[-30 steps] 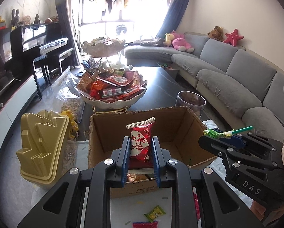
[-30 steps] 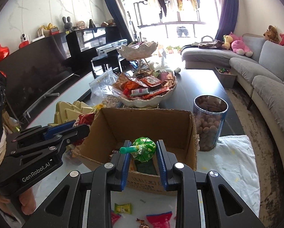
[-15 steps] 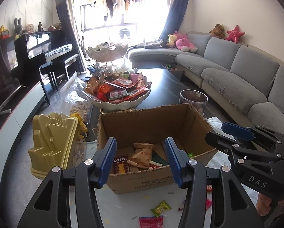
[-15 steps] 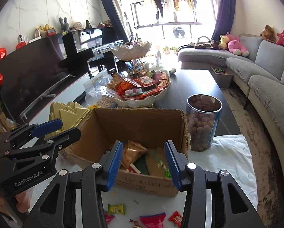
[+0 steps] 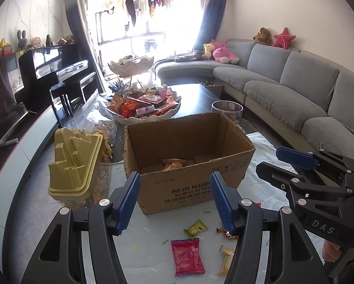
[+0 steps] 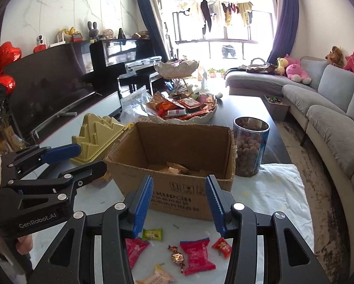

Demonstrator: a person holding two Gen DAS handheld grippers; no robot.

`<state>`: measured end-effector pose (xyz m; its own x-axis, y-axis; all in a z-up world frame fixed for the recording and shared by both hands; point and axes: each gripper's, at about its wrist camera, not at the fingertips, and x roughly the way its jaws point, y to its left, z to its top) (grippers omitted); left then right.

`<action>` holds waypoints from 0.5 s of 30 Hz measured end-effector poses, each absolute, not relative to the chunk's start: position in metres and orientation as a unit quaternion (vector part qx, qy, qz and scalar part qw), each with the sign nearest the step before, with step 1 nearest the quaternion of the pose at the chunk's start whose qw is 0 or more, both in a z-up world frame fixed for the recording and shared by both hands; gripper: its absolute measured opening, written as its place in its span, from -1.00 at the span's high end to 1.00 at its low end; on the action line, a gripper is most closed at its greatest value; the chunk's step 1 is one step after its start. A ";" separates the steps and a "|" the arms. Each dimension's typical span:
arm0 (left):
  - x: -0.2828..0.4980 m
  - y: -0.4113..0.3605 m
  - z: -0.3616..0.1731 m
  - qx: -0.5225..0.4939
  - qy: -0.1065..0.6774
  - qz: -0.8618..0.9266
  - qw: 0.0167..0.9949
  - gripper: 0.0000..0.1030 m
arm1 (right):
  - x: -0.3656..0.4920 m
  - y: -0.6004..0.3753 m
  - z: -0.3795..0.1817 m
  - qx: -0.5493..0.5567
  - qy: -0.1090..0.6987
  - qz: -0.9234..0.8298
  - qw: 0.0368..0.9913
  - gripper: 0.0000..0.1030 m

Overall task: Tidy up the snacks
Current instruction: 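Move both open tools back toward the remaining snacks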

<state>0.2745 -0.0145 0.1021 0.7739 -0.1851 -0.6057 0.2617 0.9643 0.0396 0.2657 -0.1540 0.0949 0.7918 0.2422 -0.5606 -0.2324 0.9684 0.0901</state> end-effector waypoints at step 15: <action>0.229 -0.010 0.076 0.053 0.333 -0.122 0.934 -0.25 | 0.225 -0.149 0.074 0.012 0.314 0.137 0.939 0.09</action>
<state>0.2291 -0.0104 0.0756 0.7485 -0.1931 -0.6344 0.2633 0.9646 0.0170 0.2246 -0.1488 0.0742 0.7646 0.2656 -0.5873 -0.2506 0.9620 0.1088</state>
